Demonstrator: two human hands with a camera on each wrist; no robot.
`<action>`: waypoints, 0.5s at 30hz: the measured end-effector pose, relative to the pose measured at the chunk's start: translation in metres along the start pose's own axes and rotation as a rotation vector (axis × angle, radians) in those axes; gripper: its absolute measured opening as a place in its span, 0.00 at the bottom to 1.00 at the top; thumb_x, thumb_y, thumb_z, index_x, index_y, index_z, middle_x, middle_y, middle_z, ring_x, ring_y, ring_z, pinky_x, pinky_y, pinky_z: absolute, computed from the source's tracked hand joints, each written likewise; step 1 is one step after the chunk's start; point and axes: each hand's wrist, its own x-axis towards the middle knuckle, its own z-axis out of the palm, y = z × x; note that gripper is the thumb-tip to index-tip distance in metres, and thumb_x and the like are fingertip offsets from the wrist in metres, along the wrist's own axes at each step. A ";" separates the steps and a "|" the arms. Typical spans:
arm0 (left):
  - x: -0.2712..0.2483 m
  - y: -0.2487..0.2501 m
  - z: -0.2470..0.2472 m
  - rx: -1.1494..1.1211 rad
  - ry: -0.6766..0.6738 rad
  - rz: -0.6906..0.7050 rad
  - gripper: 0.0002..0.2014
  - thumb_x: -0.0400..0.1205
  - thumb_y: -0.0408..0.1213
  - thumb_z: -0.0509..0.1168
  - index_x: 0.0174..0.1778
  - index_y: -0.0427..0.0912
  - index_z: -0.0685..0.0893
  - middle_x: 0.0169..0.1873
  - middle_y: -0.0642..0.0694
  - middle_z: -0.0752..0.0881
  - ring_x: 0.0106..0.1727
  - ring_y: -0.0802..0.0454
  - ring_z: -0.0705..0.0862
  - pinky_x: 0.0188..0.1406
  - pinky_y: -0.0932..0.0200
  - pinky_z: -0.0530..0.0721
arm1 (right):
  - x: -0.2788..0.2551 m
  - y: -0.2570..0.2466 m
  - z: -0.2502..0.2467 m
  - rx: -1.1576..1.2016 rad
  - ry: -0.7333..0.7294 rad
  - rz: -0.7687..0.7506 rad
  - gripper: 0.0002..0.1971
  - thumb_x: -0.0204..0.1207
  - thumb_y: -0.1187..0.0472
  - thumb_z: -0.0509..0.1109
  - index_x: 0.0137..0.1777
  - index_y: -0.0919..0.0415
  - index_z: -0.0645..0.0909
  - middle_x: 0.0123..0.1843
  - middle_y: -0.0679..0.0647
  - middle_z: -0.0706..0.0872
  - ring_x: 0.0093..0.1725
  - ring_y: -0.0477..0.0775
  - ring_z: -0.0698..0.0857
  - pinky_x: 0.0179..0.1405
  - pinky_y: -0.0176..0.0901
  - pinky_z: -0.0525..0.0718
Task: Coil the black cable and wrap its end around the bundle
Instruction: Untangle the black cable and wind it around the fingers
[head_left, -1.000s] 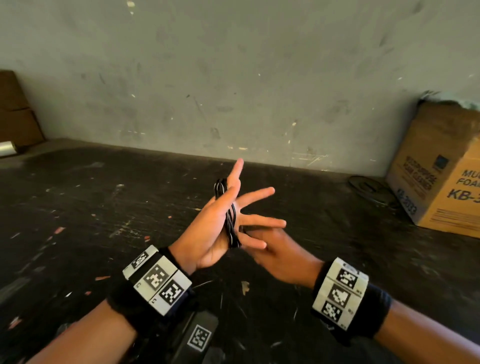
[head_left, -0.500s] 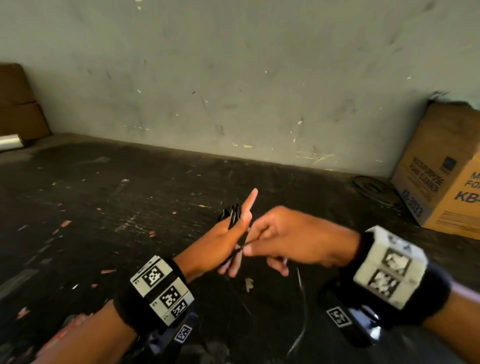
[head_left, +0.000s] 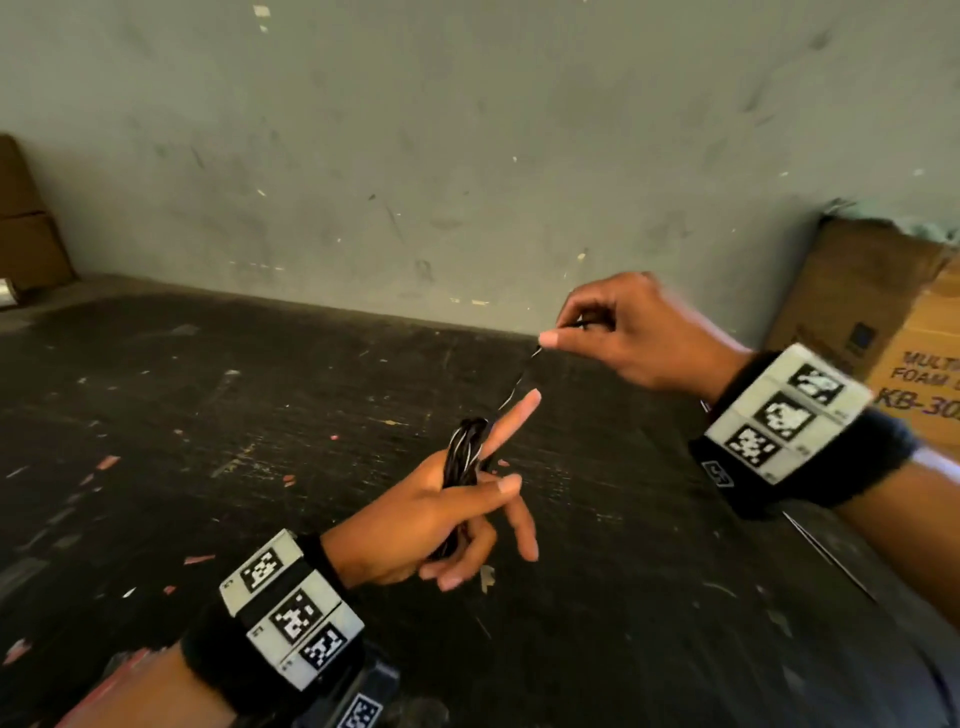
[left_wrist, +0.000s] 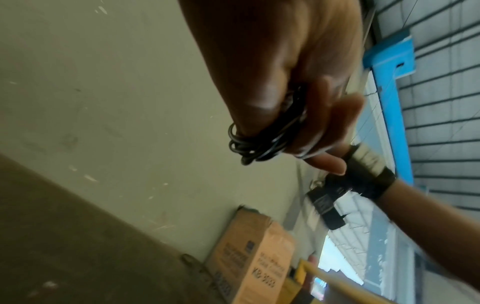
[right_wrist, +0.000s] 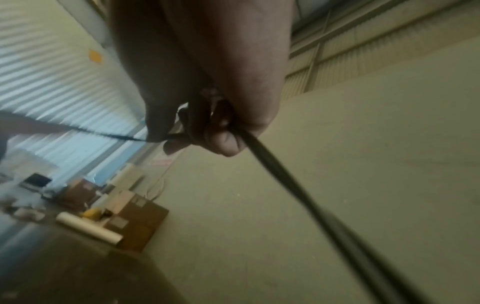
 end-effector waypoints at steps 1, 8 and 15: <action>-0.001 0.005 0.002 -0.050 -0.020 0.012 0.29 0.83 0.45 0.59 0.77 0.74 0.58 0.42 0.34 0.88 0.15 0.56 0.79 0.07 0.66 0.69 | -0.002 0.007 0.009 -0.011 0.004 0.009 0.13 0.74 0.50 0.72 0.37 0.59 0.85 0.22 0.45 0.75 0.21 0.39 0.74 0.23 0.26 0.69; 0.007 0.034 0.007 -0.301 -0.053 0.086 0.28 0.82 0.51 0.54 0.76 0.78 0.53 0.67 0.32 0.83 0.35 0.43 0.91 0.20 0.56 0.88 | -0.037 0.009 0.089 0.163 -0.137 0.023 0.08 0.81 0.64 0.64 0.51 0.64 0.85 0.46 0.60 0.90 0.44 0.53 0.90 0.44 0.48 0.89; 0.014 0.045 -0.010 -0.220 0.259 0.149 0.33 0.79 0.53 0.54 0.77 0.77 0.46 0.68 0.40 0.84 0.49 0.39 0.91 0.30 0.51 0.92 | -0.059 -0.035 0.121 0.274 -0.361 0.014 0.11 0.85 0.58 0.60 0.61 0.57 0.80 0.33 0.41 0.80 0.31 0.36 0.80 0.38 0.32 0.83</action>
